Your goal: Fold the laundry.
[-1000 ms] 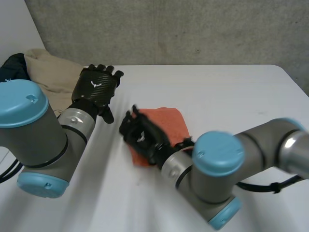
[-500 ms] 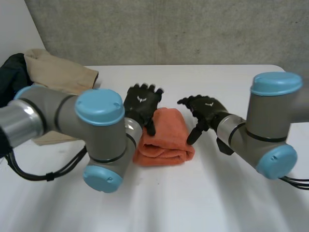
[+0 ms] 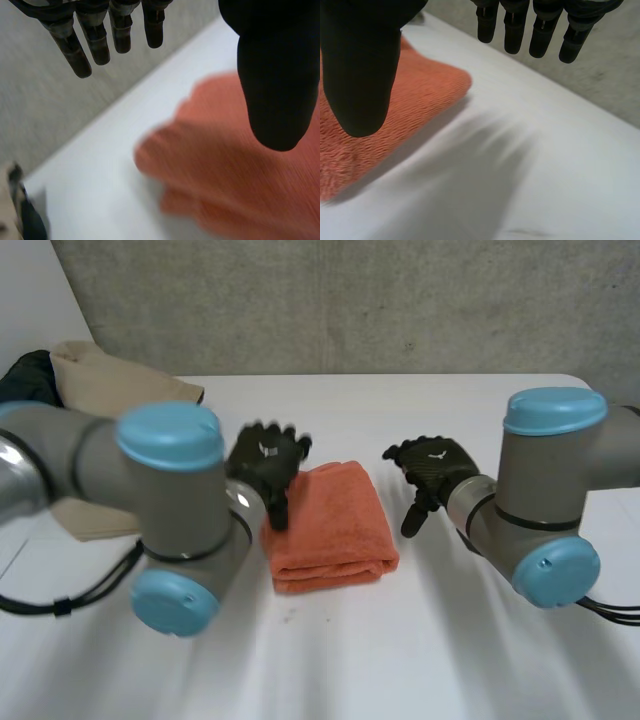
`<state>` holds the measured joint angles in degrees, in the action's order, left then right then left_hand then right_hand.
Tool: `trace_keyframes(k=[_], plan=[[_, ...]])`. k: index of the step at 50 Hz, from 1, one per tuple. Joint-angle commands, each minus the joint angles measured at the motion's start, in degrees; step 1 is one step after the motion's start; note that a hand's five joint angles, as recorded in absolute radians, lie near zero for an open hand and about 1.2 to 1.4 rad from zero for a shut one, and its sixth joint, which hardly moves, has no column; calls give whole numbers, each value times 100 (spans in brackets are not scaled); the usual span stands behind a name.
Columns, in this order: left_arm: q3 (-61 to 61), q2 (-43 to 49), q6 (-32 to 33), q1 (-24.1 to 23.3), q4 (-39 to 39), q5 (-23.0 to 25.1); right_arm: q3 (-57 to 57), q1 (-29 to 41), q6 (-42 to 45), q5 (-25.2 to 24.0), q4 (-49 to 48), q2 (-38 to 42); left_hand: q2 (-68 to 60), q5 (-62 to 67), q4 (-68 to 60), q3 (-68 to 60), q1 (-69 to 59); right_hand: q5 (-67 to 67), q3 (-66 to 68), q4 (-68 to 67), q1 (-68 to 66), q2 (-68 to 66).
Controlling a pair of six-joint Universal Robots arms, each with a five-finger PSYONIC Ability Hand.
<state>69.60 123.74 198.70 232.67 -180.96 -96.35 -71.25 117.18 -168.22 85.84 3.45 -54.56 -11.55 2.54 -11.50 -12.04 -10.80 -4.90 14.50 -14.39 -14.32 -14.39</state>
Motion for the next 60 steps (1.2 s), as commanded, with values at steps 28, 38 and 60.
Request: trace_keyframes(k=[28,38,60], plan=[[45,-878,-437,340,509,3079,-926,446,-2162,-499,-1101,639,15,-114,11,65,-59,-627,667,-678,-684,-677],[45,-878,-437,340,509,3079,-558,429,-2145,-437,-1734,683,15,-114,11,65,-59,-6510,6550,-6561,-6568,-6561],[-87,-1264,-455,305,492,3070,3158,-1943,-950,556,-1022,2519,49,-148,44,99,-25,-6510,6550,-6561,-6568,-6561]])
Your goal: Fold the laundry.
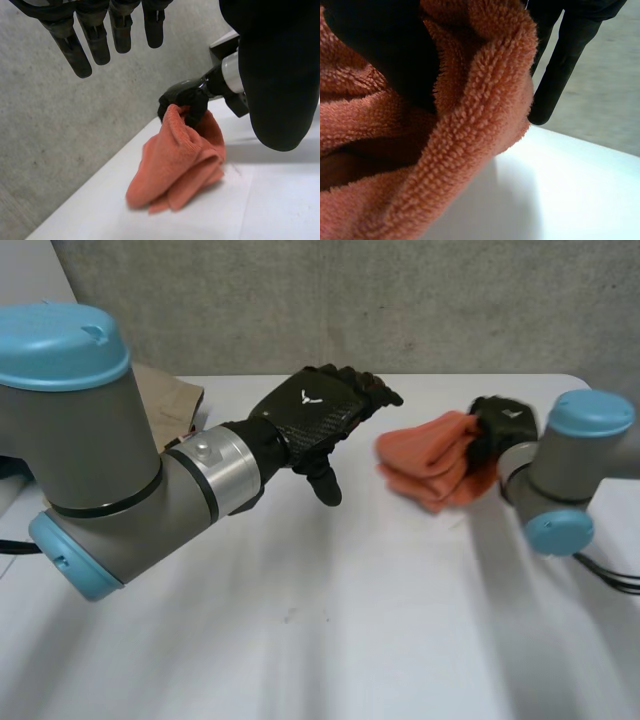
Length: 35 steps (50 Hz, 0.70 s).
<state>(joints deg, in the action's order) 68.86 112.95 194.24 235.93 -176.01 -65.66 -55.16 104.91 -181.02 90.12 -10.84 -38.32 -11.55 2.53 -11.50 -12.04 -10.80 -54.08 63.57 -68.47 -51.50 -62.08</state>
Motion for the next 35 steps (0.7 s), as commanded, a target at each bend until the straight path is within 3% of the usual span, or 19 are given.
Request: trace_keyframes(k=[1,11,23,24,26,30,35], plan=[[-13,-203,-18,-30,-12,0,1917,-865,470,146,494,1114,49,-148,44,99,-26,-1592,1643,-1153,-2850,-1792],[-31,-203,-106,-74,-21,0,3924,-1631,788,129,978,2214,32,-131,28,82,-42,-1592,1643,-1153,-2850,-1792],[-31,-195,-132,-109,-21,0,4171,-2071,796,41,1031,2426,32,-131,28,82,-42,-1592,1643,-1153,-2850,-1792],[-31,-195,-132,-126,-21,9,4136,-2071,796,50,1031,2417,49,-147,44,99,-26,317,-266,756,-941,118],[-40,-195,-132,-153,-21,9,4083,-2071,805,94,1040,2408,49,-148,44,99,-26,5408,-5357,5847,4150,5208],[-31,-203,-132,-179,-21,9,3794,-2106,937,173,1075,2233,49,-148,44,99,-26,5408,-5357,5847,4150,5208],[-31,-212,-132,-188,-21,9,3206,-2264,1375,673,1040,1663,49,-148,44,99,-26,5408,-5357,5847,4150,5208]])
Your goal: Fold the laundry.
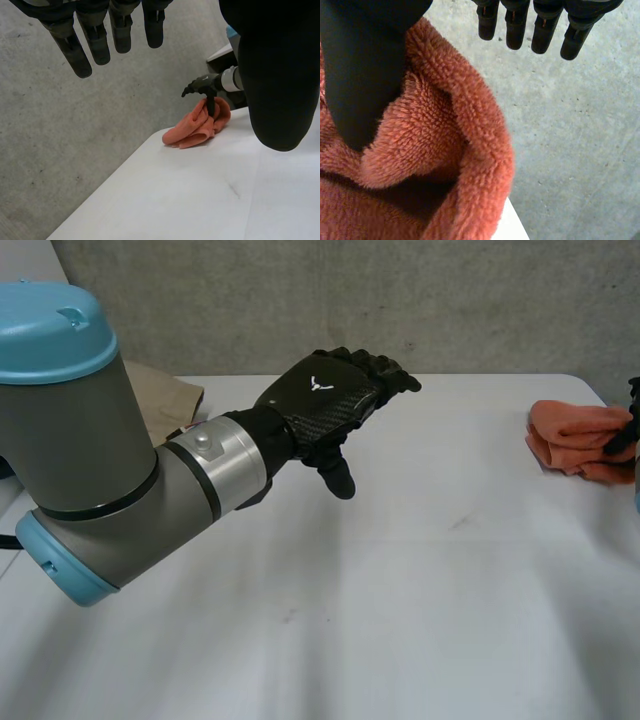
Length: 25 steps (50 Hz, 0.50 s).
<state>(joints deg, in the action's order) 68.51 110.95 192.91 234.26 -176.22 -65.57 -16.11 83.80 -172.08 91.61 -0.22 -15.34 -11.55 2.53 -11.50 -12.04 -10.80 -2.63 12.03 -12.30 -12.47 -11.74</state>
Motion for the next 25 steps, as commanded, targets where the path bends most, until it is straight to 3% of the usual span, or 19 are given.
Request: trace_keyframes(k=[1,7,11,14,18,19,25], plan=[[4,-20,1,-21,0,1,-814,-145,587,534,-39,-750,49,-147,44,99,-26,263,-203,230,247,174],[30,-29,1,-3,0,-17,-2192,-101,1212,367,-451,-1918,49,-147,44,99,-26,263,-203,230,247,174],[22,-73,1,23,0,-113,-3955,126,1510,-272,-1460,-3208,32,-130,28,82,-42,263,-203,230,247,174],[4,-240,-8,111,-26,-490,-4838,425,1678,-800,-1910,-3755,-18,-80,-23,32,-93,263,-203,230,247,174],[-13,-407,27,541,-219,-1263,-6069,961,2117,-1671,-2237,-4442,-18,-80,-23,32,-93,263,-203,230,247,174],[-22,-433,62,829,-342,-1552,-6471,1171,2361,-1959,-2193,-4652,-18,-80,-23,32,-93,263,-203,230,247,174],[-145,-267,141,1990,-589,-1828,-7590,1762,3391,-2375,-1798,-5242,-18,-80,-23,32,-93,263,-203,230,247,174]])
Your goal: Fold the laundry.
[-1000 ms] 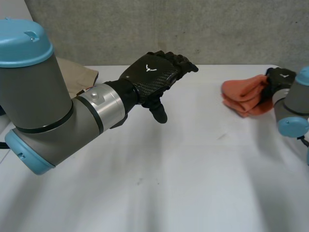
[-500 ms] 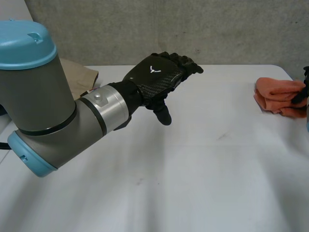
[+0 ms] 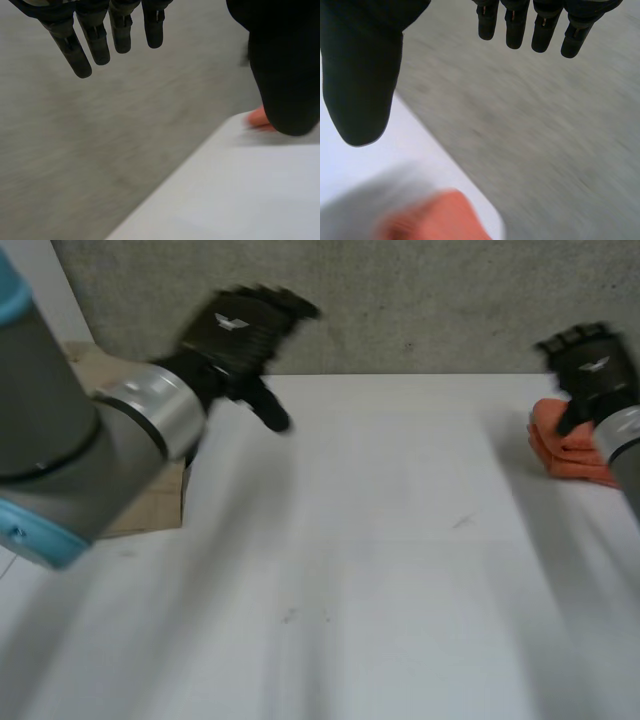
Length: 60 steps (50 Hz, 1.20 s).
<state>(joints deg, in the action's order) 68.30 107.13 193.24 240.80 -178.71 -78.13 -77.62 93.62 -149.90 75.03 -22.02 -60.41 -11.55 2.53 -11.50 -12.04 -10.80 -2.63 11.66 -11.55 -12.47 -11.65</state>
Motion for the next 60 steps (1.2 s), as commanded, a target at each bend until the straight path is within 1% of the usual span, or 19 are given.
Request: trace_keyframes(k=[1,2,5,6,12,16,20,21,22,23,28,35,40,46,51,54,55,59,60], plan=[[-150,229,152,1495,-358,-572,-1553,833,1305,-718,435,-779,-35,-64,-40,15,-109,263,-166,155,247,165],[-246,543,336,1792,-367,-563,-1763,947,1541,-710,540,-857,-52,-47,-56,-2,-126,263,-166,155,247,165],[-448,1045,819,2172,-349,-563,-2010,1053,1815,-692,629,-849,-69,-30,-73,-19,-143,263,-166,155,247,165],[-571,1378,1256,2399,-349,-563,-2150,1079,1903,-683,647,-858,-135,37,-140,-86,-210,263,-166,155,247,165],[-975,2601,2796,2674,-568,-546,-2468,1088,1912,-727,647,-867,-119,21,-124,-69,-193,263,-166,155,247,165],[-1248,3208,3264,2779,-1174,-449,-2617,1080,1904,-745,603,-841,-220,121,-224,-170,-294,263,-166,155,247,165],[-1398,3552,3273,2911,-1509,-212,-2749,1045,1904,-736,585,-841,-2047,1948,-2051,-1997,-2121,263,-166,155,247,165],[-1398,3578,3229,2877,-1535,-177,-2784,1036,1904,-736,585,-841,-4685,4586,-4689,-4635,-4759,263,-166,155,247,165],[-1372,3570,3220,2850,-1562,-168,-2793,1036,1904,-727,585,-841,-6426,6328,-6431,-6377,-6501,263,-166,155,247,165],[-1337,3544,3185,2824,-1588,-168,-2811,1027,1904,-727,585,-841,-6841,6743,-6846,-6791,-6915,263,-166,155,247,165],[-1030,2702,2387,2455,-1781,-212,-2846,1018,1904,-727,577,-849,-6845,6747,-6850,-6796,-6920,263,-166,155,247,165],[-186,988,1112,1832,-2107,-159,-2785,992,1834,-701,585,-1007,-6845,6747,-6850,-6796,-6920,263,-166,155,247,165],[280,151,514,865,-2010,25,-2723,974,1369,-631,585,-1297,-6845,6747,-6850,-6796,-6920,263,-166,155,247,165],[465,264,373,21,-1975,438,-2600,746,551,-446,603,-1596,-6845,6747,-6850,-6796,-6920,263,-166,155,247,165],[159,1413,399,-646,-1984,448,-2548,509,50,-323,594,-1807,-6845,6747,-6850,-6796,-6920,263,-166,155,247,165],[-105,1898,399,-841,-1940,447,-2530,395,-12,-218,594,-1869,-6845,6747,-6850,-6796,-6920,263,-166,155,247,165],[-254,2135,399,-937,-1879,447,-2521,324,-21,-148,594,-1904,-5016,4917,-5020,-4966,-5090,263,-166,155,247,165],[-641,2444,399,-1140,-1598,439,-2468,218,-21,72,594,-1930,-955,856,-960,-905,-1029,263,-166,155,247,165],[-677,2445,399,-1149,-1536,430,-2451,210,-30,90,603,-1930,-377,279,-382,-328,-452,263,-166,155,247,165]])
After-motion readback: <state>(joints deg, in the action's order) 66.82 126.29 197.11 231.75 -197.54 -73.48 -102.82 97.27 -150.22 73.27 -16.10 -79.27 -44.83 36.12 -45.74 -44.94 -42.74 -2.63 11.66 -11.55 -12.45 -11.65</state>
